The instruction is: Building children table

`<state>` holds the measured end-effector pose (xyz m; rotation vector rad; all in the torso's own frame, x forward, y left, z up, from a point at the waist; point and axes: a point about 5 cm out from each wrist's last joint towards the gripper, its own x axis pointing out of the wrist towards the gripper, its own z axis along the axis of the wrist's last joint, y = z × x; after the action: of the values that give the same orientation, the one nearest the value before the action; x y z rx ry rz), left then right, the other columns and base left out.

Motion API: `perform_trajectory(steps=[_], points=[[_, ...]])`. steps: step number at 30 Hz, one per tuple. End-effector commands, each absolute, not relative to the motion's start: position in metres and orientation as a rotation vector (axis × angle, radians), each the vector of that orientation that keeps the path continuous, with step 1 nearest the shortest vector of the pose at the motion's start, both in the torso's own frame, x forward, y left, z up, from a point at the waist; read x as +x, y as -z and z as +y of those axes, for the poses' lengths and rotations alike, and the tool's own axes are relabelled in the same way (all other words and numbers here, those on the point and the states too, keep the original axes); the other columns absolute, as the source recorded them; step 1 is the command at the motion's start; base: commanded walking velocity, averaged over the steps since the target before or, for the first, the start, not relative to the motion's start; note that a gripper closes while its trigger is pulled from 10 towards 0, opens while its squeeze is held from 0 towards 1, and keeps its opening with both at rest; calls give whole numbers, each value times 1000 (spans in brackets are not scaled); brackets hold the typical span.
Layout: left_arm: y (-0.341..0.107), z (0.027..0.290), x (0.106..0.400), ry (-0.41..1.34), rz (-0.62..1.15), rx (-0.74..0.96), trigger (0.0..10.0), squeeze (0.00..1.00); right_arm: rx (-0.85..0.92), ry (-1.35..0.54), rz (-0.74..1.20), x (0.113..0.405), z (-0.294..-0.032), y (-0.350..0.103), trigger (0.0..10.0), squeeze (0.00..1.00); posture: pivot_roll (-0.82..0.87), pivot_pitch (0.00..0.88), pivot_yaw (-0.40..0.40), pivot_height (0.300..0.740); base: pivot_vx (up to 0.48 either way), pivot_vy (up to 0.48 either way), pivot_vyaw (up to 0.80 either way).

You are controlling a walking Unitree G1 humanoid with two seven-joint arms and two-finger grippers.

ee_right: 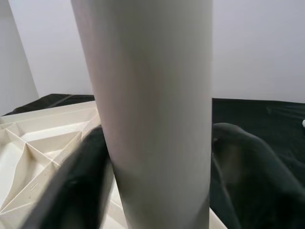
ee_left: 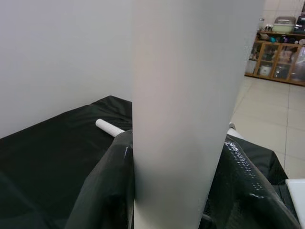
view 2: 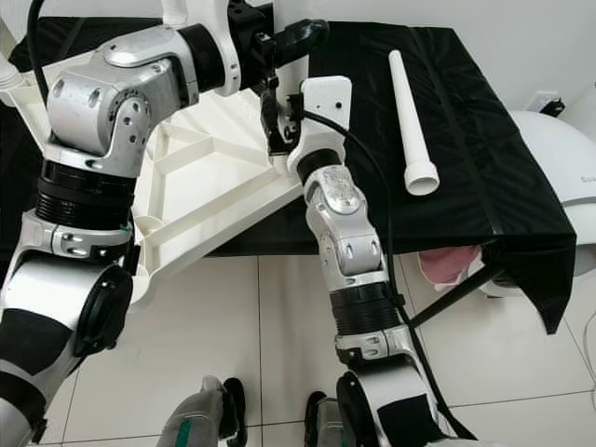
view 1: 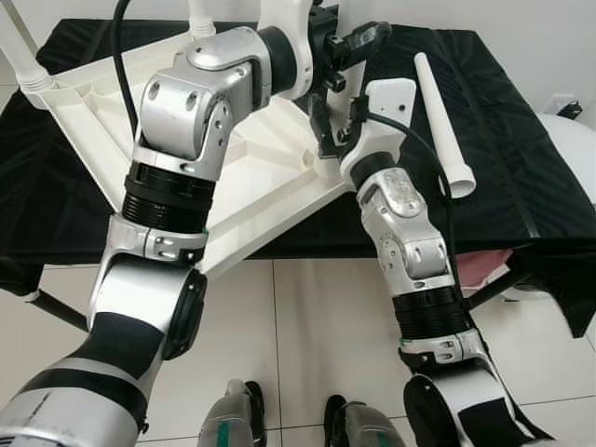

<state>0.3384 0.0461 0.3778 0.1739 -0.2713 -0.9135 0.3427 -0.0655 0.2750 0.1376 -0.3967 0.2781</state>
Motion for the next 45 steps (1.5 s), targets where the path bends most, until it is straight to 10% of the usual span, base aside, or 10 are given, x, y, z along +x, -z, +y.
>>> perform_trajectory(steps=[1,19,21,22,26,29,36,39,40,45], points=[[-381,42,336,875,-301,186,10000,0,137,-271,-390,342,-66,-275,3216,0,-43,123,-19,740,0,0,0],[-380,37,331,895,-315,194,10000,0,140,-260,-367,344,-69,-274,10000,0,-44,107,-23,740,0,0,0],[-380,36,331,897,-317,195,10000,0,146,-255,-365,344,-69,-274,8039,0,-44,107,-23,740,0,0,0],[-380,36,330,899,-320,196,10000,0,156,-244,-360,344,-71,-274,0,0,-45,105,-24,740,0,0,0],[-381,35,329,902,-324,199,10000,0,164,-231,-349,346,-73,-274,0,0,-44,107,-24,740,0,0,0],[-381,35,328,903,-325,200,10000,0,159,-222,-343,347,-74,-273,10000,0,-44,107,-24,740,0,0,0],[-382,36,327,900,-327,204,10000,0,153,-197,-338,349,-80,-273,10000,0,-43,114,-24,740,0,0,0],[-382,35,326,904,-336,200,10000,278,150,-195,-339,349,-80,-274,10000,0,-43,122,-20,740,0,0,0],[-382,35,326,906,-336,189,10000,1000,150,-194,-340,349,-80,-274,10000,0,-44,123,-19,740,0,0,0],[-382,35,327,906,-331,173,10000,1000,148,-188,-341,349,-82,-274,10000,0,-45,127,-16,740,0,0,0]])
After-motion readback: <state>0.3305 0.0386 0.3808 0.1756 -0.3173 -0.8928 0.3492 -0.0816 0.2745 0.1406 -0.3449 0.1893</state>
